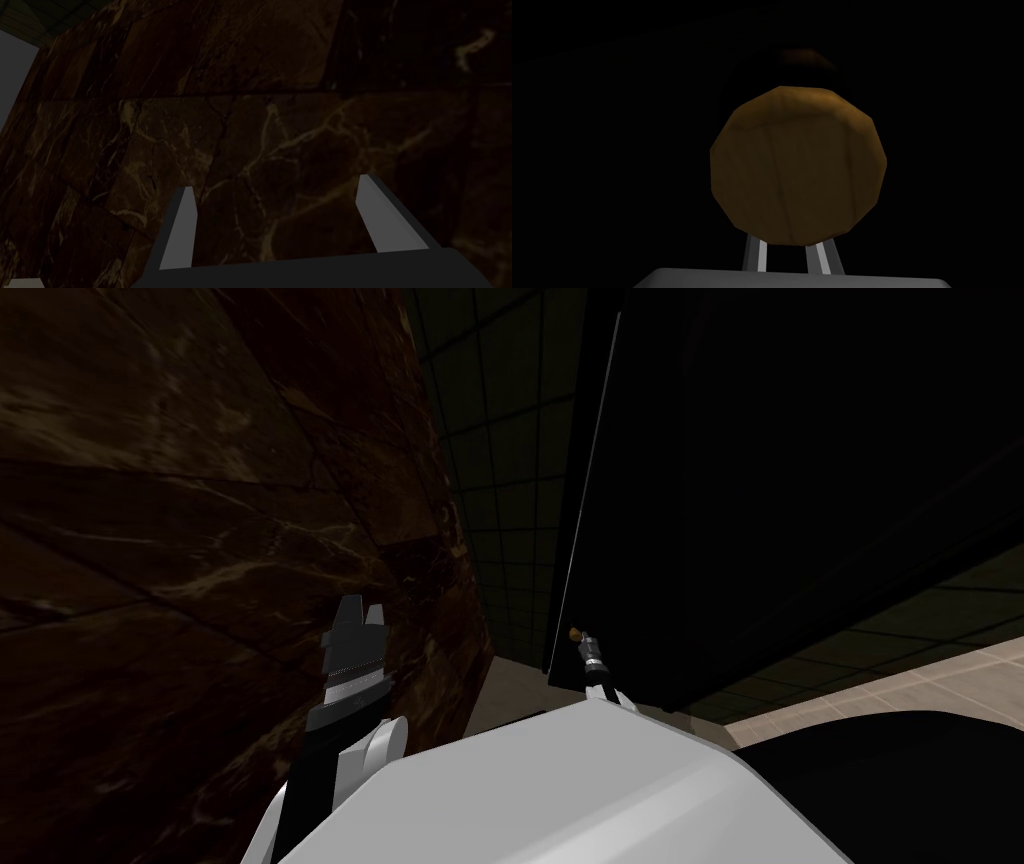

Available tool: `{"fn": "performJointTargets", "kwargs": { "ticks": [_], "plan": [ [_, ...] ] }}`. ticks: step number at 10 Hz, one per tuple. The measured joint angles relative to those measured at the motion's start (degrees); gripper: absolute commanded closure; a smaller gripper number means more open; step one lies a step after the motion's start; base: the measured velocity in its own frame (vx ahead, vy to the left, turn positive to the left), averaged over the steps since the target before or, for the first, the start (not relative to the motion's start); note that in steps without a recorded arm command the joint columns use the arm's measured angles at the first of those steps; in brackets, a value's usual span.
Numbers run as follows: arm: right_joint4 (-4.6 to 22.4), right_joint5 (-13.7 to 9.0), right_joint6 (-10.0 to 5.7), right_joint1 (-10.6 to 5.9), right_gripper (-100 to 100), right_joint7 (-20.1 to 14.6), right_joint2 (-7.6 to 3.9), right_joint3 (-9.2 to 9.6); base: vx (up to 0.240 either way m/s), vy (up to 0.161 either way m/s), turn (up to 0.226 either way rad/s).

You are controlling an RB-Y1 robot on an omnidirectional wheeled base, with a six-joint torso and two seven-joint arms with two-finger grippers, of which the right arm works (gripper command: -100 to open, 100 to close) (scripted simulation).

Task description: Pull the door open

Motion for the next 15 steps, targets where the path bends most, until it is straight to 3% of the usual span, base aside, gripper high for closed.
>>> {"fn": "performJointTargets", "kwargs": {
  "ticks": [2, 5, 6, 7, 8, 9, 11, 15],
  "plan": [
    [-2.55, -0.95, 1.41, 1.44, 100, -2.05, 0.14, 0.82, -0.028, -0.001, 0.022],
    [0.8, -2.96, -0.16, 0.06, 100, -4.99, -0.23, 1.82, -0.031, -0.004, 0.035],
    [-0.65, -3.06, 0.52, 0.8, 100, -5.56, -0.22, 2.07, -0.03, 0.0, 0.041],
    [0.65, -3.9, 0.43, 0.14, 100, -6.9, -0.71, 2.57, -0.025, -0.006, -0.004],
    [-0.2, -4.39, 0.76, 0.5, 100, -7.62, -0.41, 2.81, -0.038, -0.005, 0.072],
    [-0.18, -5.32, 1.09, 0.44, -100, -9.02, -0.72, 3.38, -0.059, -0.032, 0.006],
    [-0.46, -6.54, 1.43, 0.47, -100, -11.71, -0.75, 3.15, -0.074, -0.002, 0.038],
    [-0.38, -8.46, 1.79, 0.33, -100, -16.99, 0.57, 3.66, -0.071, 0.007, 0.05]
  ]
}}
